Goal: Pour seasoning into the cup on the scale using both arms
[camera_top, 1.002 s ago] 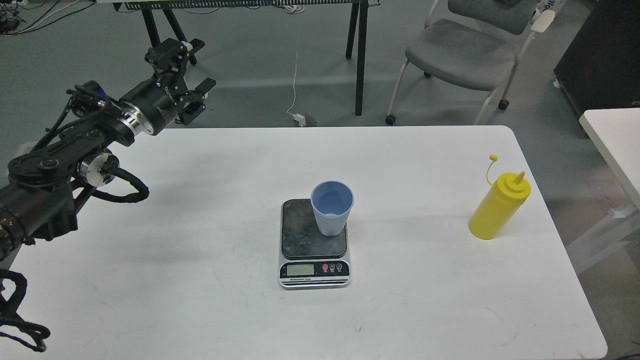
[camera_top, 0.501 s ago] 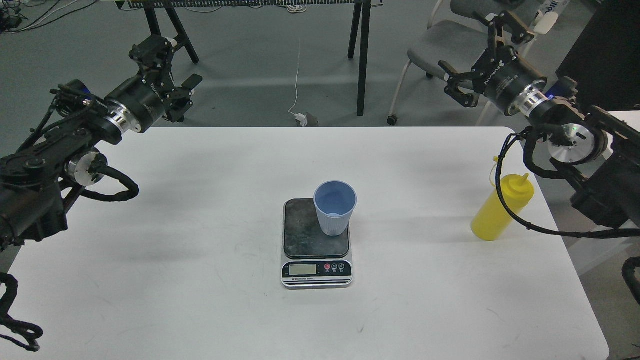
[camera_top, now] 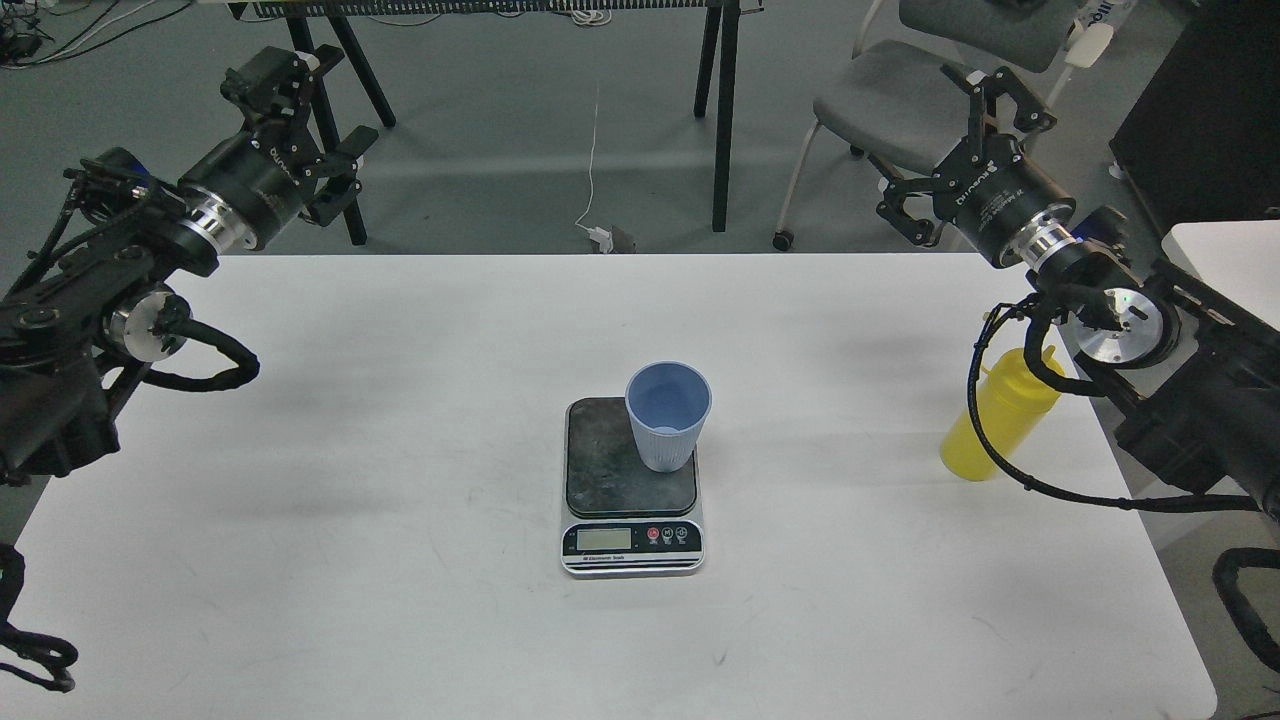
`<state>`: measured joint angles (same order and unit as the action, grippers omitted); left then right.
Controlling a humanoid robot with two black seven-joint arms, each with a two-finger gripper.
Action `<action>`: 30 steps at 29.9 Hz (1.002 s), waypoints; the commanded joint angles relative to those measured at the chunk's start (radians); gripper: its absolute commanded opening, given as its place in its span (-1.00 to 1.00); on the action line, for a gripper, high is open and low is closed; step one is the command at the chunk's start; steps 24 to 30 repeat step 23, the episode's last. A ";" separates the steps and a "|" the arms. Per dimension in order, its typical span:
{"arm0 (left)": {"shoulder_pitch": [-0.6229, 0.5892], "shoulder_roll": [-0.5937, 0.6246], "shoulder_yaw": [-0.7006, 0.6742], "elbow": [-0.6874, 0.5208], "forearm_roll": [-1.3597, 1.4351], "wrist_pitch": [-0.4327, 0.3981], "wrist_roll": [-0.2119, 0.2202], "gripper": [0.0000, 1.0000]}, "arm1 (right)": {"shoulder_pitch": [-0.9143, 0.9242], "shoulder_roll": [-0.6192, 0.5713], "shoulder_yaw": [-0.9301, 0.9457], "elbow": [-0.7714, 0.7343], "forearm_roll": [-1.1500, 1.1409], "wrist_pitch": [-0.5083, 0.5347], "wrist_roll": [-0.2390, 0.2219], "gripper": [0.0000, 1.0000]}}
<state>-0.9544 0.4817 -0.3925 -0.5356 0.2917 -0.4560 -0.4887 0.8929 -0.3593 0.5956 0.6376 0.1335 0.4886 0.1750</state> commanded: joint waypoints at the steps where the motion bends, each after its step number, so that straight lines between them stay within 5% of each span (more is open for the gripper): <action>1: -0.003 0.003 -0.022 0.000 0.001 -0.001 0.000 0.74 | 0.001 0.000 0.000 0.001 0.000 0.000 -0.003 0.99; 8: -0.015 0.020 -0.023 0.000 0.001 -0.001 0.000 0.74 | 0.011 -0.024 -0.003 0.002 0.000 0.000 -0.006 0.99; 18: -0.015 0.066 -0.025 0.002 0.001 -0.003 0.000 0.74 | 0.026 -0.205 0.035 0.013 0.000 0.000 -0.006 0.99; 30: -0.017 0.064 -0.029 0.016 0.000 0.011 0.000 0.74 | 0.023 -0.207 0.036 0.011 0.001 0.000 -0.005 0.99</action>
